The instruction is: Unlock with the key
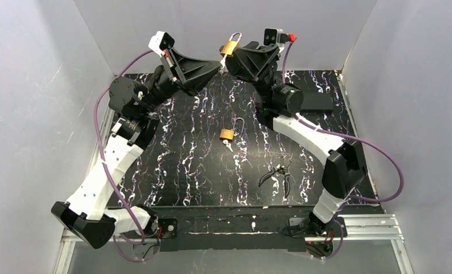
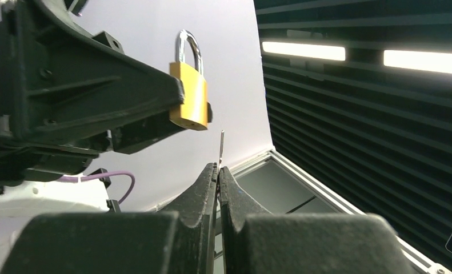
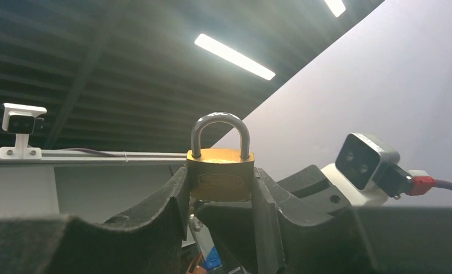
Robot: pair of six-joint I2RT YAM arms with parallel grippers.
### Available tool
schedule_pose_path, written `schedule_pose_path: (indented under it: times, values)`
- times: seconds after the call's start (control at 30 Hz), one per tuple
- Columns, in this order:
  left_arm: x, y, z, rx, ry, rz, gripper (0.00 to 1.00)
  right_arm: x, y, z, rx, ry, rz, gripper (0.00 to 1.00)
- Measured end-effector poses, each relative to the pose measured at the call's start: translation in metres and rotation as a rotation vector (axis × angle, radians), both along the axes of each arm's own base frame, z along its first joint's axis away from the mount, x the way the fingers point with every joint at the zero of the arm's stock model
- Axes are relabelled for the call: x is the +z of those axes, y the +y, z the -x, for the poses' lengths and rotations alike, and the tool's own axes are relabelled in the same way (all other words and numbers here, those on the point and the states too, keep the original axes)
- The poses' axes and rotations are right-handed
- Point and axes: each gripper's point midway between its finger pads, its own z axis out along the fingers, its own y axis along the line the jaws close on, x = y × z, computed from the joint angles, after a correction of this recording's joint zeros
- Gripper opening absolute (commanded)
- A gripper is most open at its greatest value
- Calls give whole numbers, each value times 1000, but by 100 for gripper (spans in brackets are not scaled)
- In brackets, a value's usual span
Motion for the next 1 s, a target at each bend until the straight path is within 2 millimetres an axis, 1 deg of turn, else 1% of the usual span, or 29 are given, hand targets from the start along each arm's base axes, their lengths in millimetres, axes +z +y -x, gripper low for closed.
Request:
schedule_pose_path:
  times: [0.13, 0.3, 0.53, 0.63, 1.0]
  values:
    - [3, 0, 4, -21, -3, 10, 0, -6, 7, -9, 7, 19, 9, 1]
    - [3, 1, 5, -28, -6, 20, 0, -9, 10, -18, 10, 48, -3, 1]
    - [-20, 1, -2, -11, 54, 10, 0, -5, 8, -20, 5, 52, -23, 1]
    - [-23, 1, -5, -1, 64, 11, 0, -5, 8, -20, 6, 52, -23, 1]
    - [-13, 9, -9, 52, 31, 74, 0, -6, 10, -17, 19, 42, -9, 1]
